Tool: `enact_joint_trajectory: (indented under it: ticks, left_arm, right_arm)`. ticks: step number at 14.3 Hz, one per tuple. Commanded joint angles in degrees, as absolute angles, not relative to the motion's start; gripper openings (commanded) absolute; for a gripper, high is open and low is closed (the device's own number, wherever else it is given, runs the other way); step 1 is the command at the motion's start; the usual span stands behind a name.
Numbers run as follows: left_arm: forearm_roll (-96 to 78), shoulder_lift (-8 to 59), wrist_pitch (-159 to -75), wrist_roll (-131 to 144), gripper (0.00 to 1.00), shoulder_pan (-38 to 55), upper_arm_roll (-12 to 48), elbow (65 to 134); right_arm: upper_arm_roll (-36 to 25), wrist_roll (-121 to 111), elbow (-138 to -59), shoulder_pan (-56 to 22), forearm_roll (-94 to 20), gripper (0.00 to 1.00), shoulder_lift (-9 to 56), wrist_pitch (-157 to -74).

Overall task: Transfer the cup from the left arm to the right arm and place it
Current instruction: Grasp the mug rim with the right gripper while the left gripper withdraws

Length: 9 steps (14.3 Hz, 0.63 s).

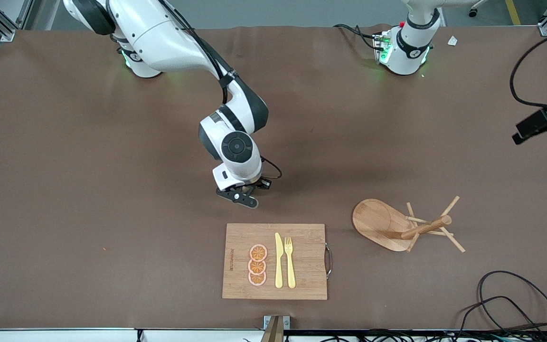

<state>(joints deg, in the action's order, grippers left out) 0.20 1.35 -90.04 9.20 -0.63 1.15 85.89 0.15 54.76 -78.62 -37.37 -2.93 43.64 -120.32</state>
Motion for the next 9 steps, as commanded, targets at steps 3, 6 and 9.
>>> enact_joint_trajectory:
  ticks: [3, 6, 9]
  left_arm:
    - [0.18, -4.31, -90.97, 8.17, 1.00, -0.18, 3.86, 92.54]
    - [0.52, -6.67, -91.14, 8.17, 1.00, -1.23, 7.29, 94.83]
    - [0.44, -6.94, -89.74, 8.17, 1.00, -2.02, 7.91, 94.40]
  right_arm:
    - [0.18, 35.29, -79.37, -29.73, -3.25, 0.00, 38.07, -115.68]
    - [-0.18, 23.77, -79.80, -21.39, -2.73, 0.00, 34.99, -110.76]
    - [-0.18, 9.88, -81.56, -11.80, -2.64, 0.00, 32.79, -110.65]
